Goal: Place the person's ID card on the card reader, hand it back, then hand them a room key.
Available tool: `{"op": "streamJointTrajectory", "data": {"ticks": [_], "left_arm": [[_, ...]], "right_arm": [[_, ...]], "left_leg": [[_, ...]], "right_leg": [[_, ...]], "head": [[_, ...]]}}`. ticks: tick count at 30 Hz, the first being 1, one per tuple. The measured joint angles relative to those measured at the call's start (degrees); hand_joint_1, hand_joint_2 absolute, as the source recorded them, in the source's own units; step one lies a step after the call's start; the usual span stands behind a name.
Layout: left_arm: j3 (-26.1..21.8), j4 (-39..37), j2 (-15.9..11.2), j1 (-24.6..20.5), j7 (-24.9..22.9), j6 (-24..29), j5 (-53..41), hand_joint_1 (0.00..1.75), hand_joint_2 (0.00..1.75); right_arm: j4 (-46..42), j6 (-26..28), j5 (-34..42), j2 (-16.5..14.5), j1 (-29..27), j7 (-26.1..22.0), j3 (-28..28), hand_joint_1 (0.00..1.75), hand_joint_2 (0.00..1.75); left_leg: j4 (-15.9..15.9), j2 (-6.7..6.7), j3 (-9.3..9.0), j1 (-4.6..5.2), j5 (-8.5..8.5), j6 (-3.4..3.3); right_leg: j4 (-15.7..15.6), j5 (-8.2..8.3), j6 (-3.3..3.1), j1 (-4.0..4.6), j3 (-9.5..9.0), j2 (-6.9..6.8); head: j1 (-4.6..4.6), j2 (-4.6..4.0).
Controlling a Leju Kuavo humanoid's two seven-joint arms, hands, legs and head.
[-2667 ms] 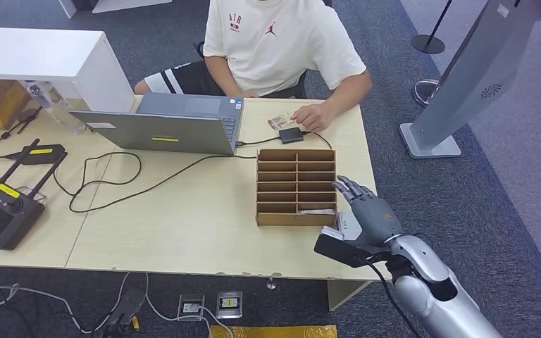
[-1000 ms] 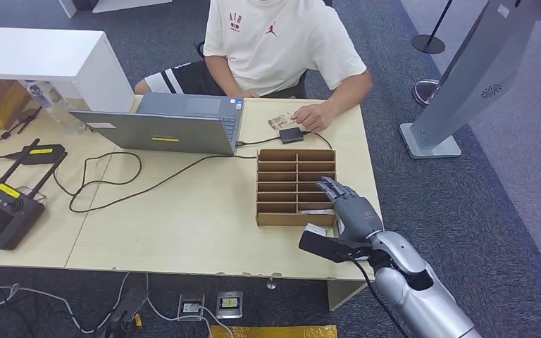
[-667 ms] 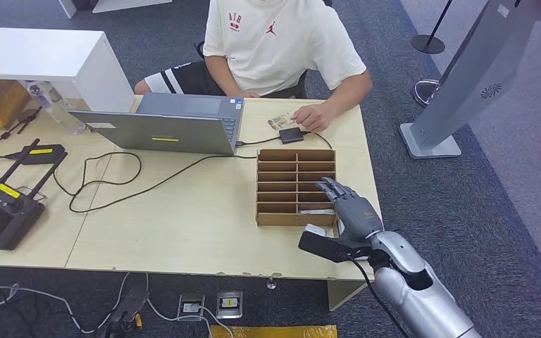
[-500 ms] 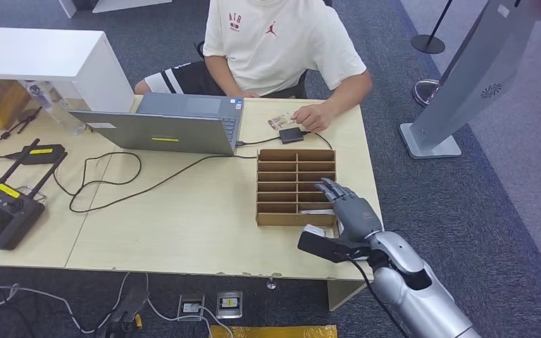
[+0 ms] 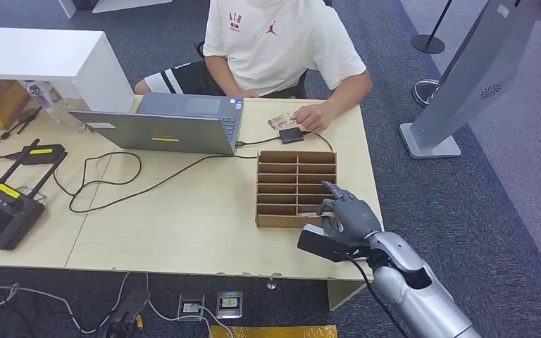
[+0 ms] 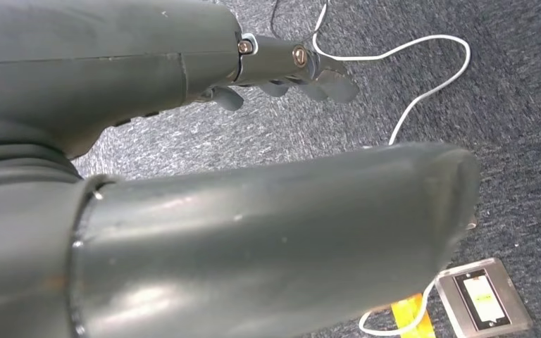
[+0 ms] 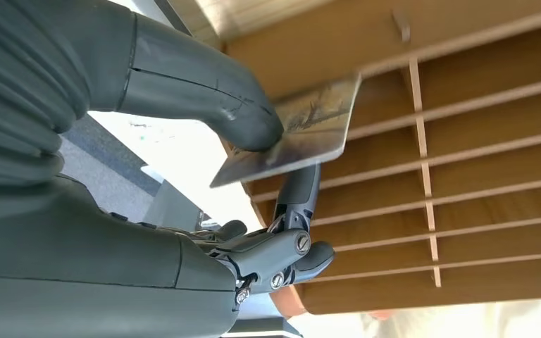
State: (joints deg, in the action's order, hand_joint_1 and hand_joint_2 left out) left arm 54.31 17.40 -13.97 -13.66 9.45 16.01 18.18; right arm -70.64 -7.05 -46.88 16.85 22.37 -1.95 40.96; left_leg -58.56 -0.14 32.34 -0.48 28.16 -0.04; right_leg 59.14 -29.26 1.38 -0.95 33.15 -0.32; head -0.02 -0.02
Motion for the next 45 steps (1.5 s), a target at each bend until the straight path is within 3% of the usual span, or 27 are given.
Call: {"op": "streamJointTrajectory", "data": {"ticks": [15,23,27,35,45], "left_arm": [[-0.04,0.03,-0.02,0.02,-0.01,-0.22,0.42,0.00,0.00],[-0.08,0.04,-0.03,0.06,0.14,0.12,0.47,0.00,0.00],[-0.09,0.03,-0.04,0.09,0.79,0.36,0.46,0.00,0.00],[-0.09,0.04,-0.03,0.02,1.16,0.04,0.49,0.00,0.00],[-0.09,0.04,0.03,-1.18,1.10,-0.75,-0.30,0.00,0.00]], "right_arm": [[0.07,0.43,-0.24,-0.43,0.41,-0.12,-0.01,1.75,1.75],[-0.05,5.91,-3.02,-0.58,2.11,0.49,-1.55,1.75,1.75],[-1.25,7.16,-4.08,-0.42,5.86,0.23,-4.94,1.75,1.75],[-1.02,7.50,-4.58,0.02,17.85,-4.68,-12.19,1.75,1.75],[7.76,10.04,-5.55,-1.27,24.97,-8.24,-12.86,1.75,1.75]], "left_leg": [[0.00,0.00,0.00,0.00,0.00,0.00],[0.00,0.00,0.00,0.00,0.00,0.00],[-0.01,0.01,-0.01,0.01,-0.01,0.00],[-0.02,0.02,-0.01,0.01,-0.04,0.02],[-0.01,-0.02,0.04,0.00,-0.04,0.02]], "right_leg": [[0.00,0.00,0.00,0.00,0.00,0.00],[0.01,0.01,0.00,0.00,0.00,0.01],[0.01,0.02,0.01,-0.01,0.00,0.02],[0.02,0.04,0.02,-0.01,0.01,0.02],[0.03,0.04,0.01,0.00,0.00,-0.02]], "head": [[-0.01,0.00],[0.01,0.00],[0.00,0.00],[0.01,0.00],[-0.01,0.00]]}}
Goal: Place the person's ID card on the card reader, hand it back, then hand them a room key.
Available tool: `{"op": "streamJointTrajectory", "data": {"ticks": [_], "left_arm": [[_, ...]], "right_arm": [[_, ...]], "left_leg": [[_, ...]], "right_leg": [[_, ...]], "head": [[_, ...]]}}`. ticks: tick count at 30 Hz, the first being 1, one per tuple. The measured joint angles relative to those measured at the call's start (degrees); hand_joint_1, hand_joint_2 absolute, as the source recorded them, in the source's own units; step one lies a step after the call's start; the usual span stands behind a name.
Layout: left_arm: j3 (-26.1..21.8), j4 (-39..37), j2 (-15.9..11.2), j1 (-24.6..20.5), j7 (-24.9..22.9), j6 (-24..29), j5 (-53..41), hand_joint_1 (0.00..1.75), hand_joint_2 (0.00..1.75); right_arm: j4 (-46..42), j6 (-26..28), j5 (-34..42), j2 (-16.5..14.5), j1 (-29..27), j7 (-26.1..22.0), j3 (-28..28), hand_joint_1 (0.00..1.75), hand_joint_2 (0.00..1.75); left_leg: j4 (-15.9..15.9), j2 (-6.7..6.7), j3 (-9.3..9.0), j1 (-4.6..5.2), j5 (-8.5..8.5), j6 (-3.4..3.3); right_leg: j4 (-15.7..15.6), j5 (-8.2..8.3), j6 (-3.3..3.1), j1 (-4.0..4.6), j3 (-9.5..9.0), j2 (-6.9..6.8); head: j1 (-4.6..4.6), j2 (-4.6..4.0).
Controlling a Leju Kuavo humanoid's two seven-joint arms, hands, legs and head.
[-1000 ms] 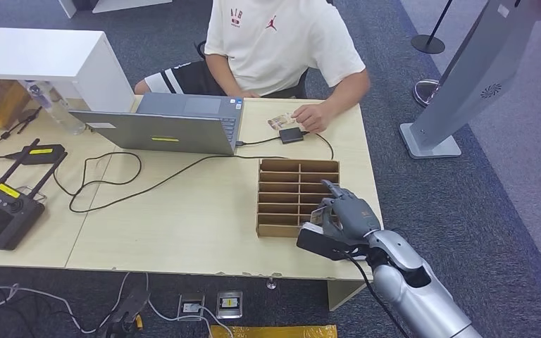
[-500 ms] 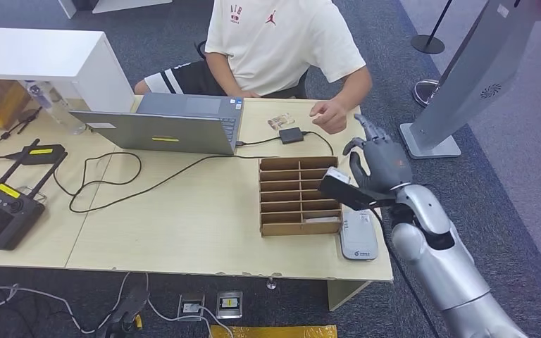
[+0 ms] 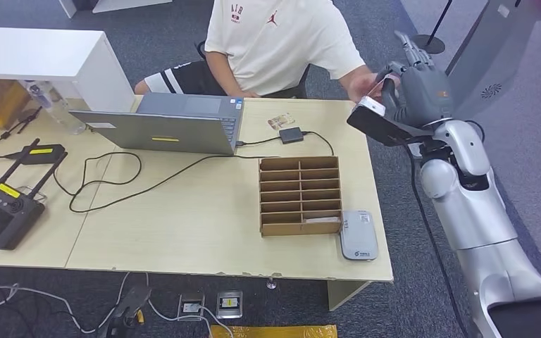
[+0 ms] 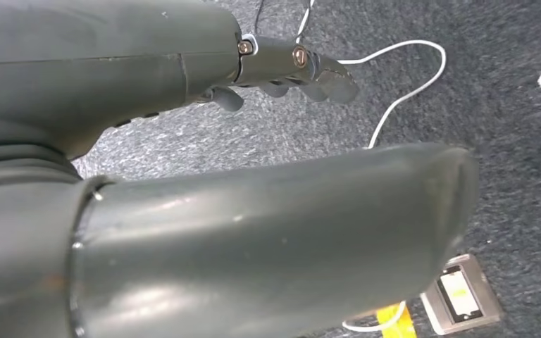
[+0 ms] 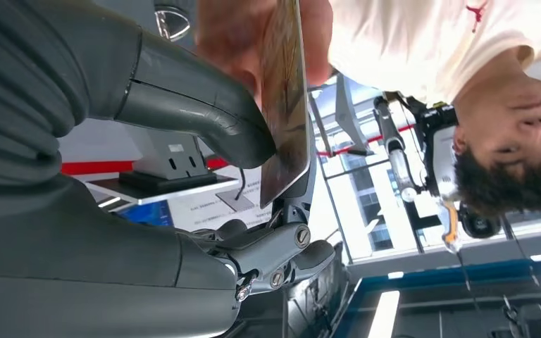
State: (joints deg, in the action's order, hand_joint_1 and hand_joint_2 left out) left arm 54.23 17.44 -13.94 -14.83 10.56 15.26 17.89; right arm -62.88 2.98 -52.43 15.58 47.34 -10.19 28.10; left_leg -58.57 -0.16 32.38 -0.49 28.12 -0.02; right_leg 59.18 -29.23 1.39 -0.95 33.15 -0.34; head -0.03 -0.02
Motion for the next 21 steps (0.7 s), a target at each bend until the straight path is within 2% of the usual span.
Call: {"op": "streamJointTrajectory", "data": {"ticks": [7,9,11,13,14,21], "left_arm": [[0.00,0.00,-0.01,-0.18,-0.19,-0.26,-0.26,0.00,0.00],[0.00,0.00,-0.03,-0.15,-0.20,-0.24,-0.27,0.00,0.00],[0.00,0.00,-0.03,-0.10,-0.20,-0.14,-0.33,0.00,0.00],[0.00,0.00,-0.04,-0.07,-0.20,0.00,-0.41,0.00,0.00],[0.00,0.00,-0.04,-0.06,-0.20,0.07,-0.44,0.00,0.00],[0.00,0.00,-0.04,0.51,0.22,0.95,-0.14,0.00,0.00]], "right_arm": [[8.64,2.14,-0.21,-2.09,1.78,-1.27,0.96,1.75,1.75],[10.99,2.93,-0.18,-2.54,2.09,-1.54,1.22,1.60,1.75],[12.87,3.58,-0.11,-2.86,2.30,-1.65,1.44,0.78,1.75],[14.33,4.20,-0.03,-3.05,2.49,-1.63,1.73,0.05,1.75],[15.02,4.52,0.01,-3.10,2.56,-1.58,1.91,0.00,1.75],[17.22,10.47,0.89,-3.15,2.90,-2.13,2.71,0.00,1.75]], "left_leg": [[0.00,-0.01,0.00,0.00,0.00,0.00],[0.00,-0.01,0.00,0.00,0.00,0.00],[0.00,-0.01,0.01,0.00,0.00,0.00],[0.00,-0.02,0.01,0.00,0.00,0.00],[0.00,-0.02,0.01,0.00,0.00,0.00],[-0.01,-0.01,0.00,0.00,0.00,0.00]], "right_leg": [[0.00,0.00,0.00,0.00,0.00,-0.02],[0.00,0.00,0.00,0.00,0.00,-0.02],[0.00,0.00,0.00,0.00,0.00,-0.03],[0.00,0.00,0.00,0.00,0.00,-0.03],[0.00,0.00,0.00,0.00,0.00,-0.03],[0.00,0.00,0.00,0.00,0.02,0.00]], "head": [[0.01,0.00],[0.02,0.00],[0.02,0.00],[0.01,0.00],[0.01,0.00],[0.01,0.00]]}}
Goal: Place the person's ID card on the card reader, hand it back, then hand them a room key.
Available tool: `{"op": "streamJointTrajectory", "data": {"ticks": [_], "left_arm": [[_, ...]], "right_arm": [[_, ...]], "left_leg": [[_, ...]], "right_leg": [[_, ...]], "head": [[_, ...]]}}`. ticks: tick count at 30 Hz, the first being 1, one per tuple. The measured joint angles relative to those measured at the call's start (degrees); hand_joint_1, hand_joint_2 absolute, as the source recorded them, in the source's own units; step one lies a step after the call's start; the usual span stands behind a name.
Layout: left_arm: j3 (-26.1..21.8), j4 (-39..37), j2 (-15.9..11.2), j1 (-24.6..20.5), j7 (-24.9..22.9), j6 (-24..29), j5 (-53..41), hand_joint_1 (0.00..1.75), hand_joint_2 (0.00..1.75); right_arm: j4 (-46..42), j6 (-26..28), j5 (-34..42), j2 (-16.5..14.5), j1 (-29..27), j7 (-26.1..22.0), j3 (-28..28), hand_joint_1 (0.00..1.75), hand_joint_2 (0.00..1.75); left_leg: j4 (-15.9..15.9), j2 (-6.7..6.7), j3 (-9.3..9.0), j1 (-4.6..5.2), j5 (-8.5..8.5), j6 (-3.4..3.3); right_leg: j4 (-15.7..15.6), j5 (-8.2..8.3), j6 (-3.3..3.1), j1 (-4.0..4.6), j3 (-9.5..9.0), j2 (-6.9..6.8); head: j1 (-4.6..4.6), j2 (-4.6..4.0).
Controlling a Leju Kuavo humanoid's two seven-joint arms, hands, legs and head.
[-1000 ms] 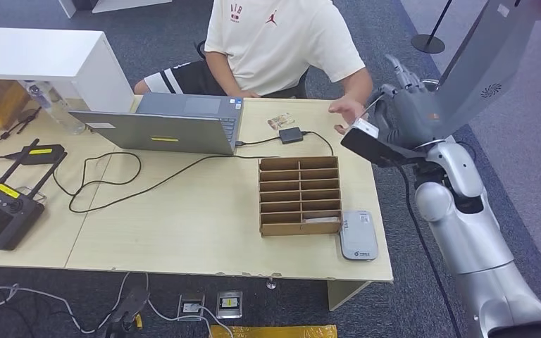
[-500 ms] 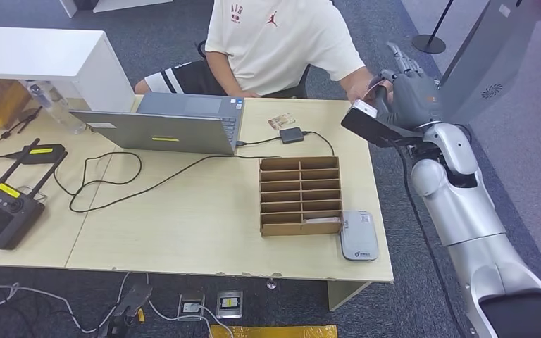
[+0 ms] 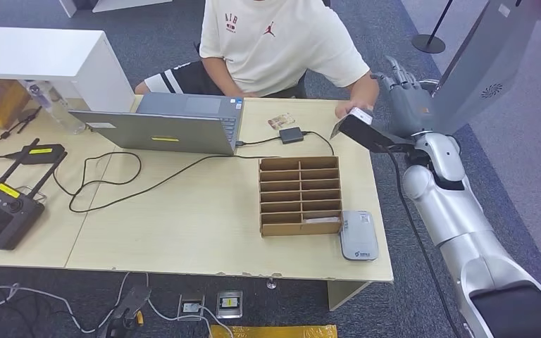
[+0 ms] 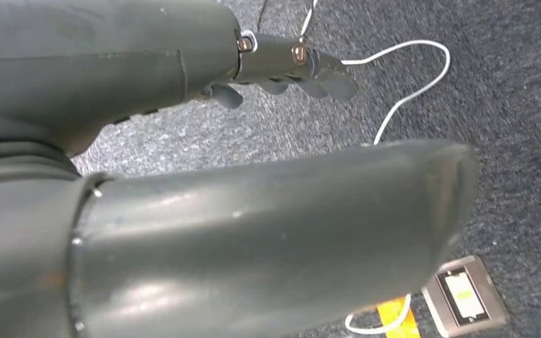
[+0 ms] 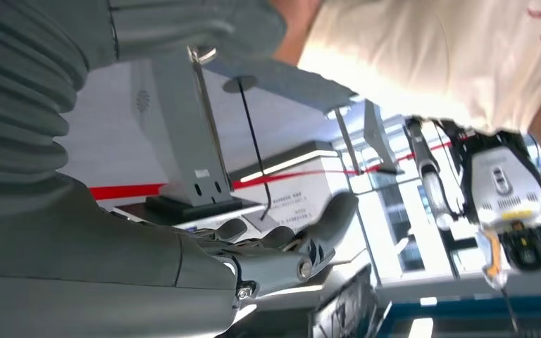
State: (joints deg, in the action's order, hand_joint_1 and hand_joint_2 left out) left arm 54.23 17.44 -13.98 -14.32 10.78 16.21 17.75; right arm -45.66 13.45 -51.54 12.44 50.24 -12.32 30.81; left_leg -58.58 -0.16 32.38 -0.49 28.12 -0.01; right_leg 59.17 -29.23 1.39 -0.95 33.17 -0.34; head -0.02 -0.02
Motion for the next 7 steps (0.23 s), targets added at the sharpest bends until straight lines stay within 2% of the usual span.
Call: {"op": "streamJointTrajectory", "data": {"ticks": [7], "left_arm": [[-0.02,0.00,-0.06,1.28,1.98,1.29,1.43,0.00,0.00]], "right_arm": [[-0.10,10.57,3.29,1.53,2.56,-3.75,-1.29,0.00,1.75]], "left_leg": [[-0.01,0.00,-0.02,0.00,0.00,0.00]], "right_leg": [[-0.02,0.00,0.00,0.00,0.02,-0.02]], "head": [[0.00,0.00]]}}
